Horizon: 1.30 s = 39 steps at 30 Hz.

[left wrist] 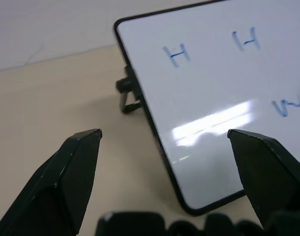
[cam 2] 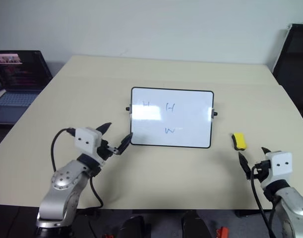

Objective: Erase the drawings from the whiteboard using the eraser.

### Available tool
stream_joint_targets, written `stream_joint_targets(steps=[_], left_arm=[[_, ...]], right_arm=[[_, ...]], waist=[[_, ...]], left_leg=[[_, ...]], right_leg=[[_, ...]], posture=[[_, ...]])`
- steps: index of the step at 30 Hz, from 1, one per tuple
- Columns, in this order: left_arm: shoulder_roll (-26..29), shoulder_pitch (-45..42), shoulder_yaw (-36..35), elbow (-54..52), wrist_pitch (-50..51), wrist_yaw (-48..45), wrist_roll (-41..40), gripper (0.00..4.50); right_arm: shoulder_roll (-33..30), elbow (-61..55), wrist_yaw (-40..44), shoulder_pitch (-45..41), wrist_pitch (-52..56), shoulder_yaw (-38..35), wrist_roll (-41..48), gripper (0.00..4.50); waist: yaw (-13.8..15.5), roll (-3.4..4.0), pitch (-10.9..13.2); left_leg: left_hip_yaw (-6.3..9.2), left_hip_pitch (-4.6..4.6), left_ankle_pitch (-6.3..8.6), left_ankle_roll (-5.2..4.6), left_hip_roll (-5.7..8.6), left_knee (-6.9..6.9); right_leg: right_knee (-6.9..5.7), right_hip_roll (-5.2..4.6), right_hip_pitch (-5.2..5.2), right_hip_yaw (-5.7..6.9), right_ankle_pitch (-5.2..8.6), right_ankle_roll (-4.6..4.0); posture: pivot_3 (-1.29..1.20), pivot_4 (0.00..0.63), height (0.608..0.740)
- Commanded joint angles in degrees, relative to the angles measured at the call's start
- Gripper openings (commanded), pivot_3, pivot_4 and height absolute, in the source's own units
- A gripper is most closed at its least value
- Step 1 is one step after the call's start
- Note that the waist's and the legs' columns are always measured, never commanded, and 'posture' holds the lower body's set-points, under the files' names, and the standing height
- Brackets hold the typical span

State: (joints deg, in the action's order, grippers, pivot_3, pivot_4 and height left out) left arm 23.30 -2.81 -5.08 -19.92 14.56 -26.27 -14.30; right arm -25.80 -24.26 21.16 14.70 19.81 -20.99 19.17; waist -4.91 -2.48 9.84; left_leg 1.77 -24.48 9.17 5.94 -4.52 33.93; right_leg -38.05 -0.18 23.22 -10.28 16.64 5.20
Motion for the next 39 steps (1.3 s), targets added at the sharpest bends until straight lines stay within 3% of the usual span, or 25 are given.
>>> stream_joint_targets(steps=[1,6,10,14,20,36,39], left_arm=[[4.21,-2.89,-1.22,-2.65,-0.41,-7.77,-5.04,4.50],[9.97,-12.32,-0.73,3.55,-0.48,-19.79,-10.69,4.50],[11.81,-22.72,5.10,6.39,3.18,-28.49,-12.73,4.50],[12.50,-27.35,8.11,8.70,2.86,-34.41,-12.20,4.50],[9.30,-38.58,12.41,18.87,-1.36,-41.87,-10.23,4.50],[9.53,-38.66,11.25,21.28,-3.43,-44.30,-8.28,4.50],[9.63,-38.49,11.18,21.18,-3.46,-44.12,-8.10,4.50]], right_arm=[[-0.51,-4.45,-1.55,-2.57,5.31,1.45,1.31,4.46],[-0.92,-7.55,-3.89,-6.92,13.11,1.47,2.76,4.46],[-1.50,-8.26,-6.67,-11.44,23.59,-0.78,6.59,4.46],[-1.35,-7.45,-9.82,-15.58,29.41,-1.05,6.67,4.46],[-0.80,-0.07,-14.37,-24.29,34.16,1.20,4.15,4.46],[3.92,8.52,-16.67,-26.64,29.81,3.79,-1.02,4.46],[4.21,10.16,-16.88,-27.23,28.78,3.40,-1.54,3.85]], waist=[[0.00,0.02,0.01],[0.11,0.03,0.02],[0.28,0.03,0.02],[0.07,0.09,0.01],[0.10,0.14,0.07],[0.11,0.20,0.08],[0.11,0.20,0.08]], left_leg=[[0.00,-0.01,0.00,0.00,0.00,-0.01],[0.06,-0.05,-0.01,-0.01,-0.01,0.02],[0.12,-0.13,-0.01,-0.01,0.01,0.03],[0.20,-0.26,0.01,-0.05,0.01,-0.03],[0.39,-0.33,0.03,-0.12,-0.01,0.04],[0.48,-0.38,0.02,-0.13,-0.02,0.02],[0.49,-0.37,0.02,-0.13,-0.02,0.02]], right_leg=[[-0.01,0.00,0.01,0.00,0.00,0.00],[-0.01,0.01,0.00,0.06,0.00,0.00],[0.02,0.01,-0.02,0.12,0.00,0.01],[0.05,0.03,0.03,0.19,-0.03,0.07],[0.01,0.13,0.02,0.31,-0.06,0.15],[-0.05,0.13,0.02,0.40,-0.22,0.45],[-0.06,0.13,0.02,0.40,-0.22,0.45]], posture=[[0.00,0.150,0.740],[0.00,0.150,0.740],[0.00,0.150,0.740],[0.00,0.150,0.740],[0.00,0.150,0.740],[0.00,0.150,0.740],[0.00,0.150,0.740]])
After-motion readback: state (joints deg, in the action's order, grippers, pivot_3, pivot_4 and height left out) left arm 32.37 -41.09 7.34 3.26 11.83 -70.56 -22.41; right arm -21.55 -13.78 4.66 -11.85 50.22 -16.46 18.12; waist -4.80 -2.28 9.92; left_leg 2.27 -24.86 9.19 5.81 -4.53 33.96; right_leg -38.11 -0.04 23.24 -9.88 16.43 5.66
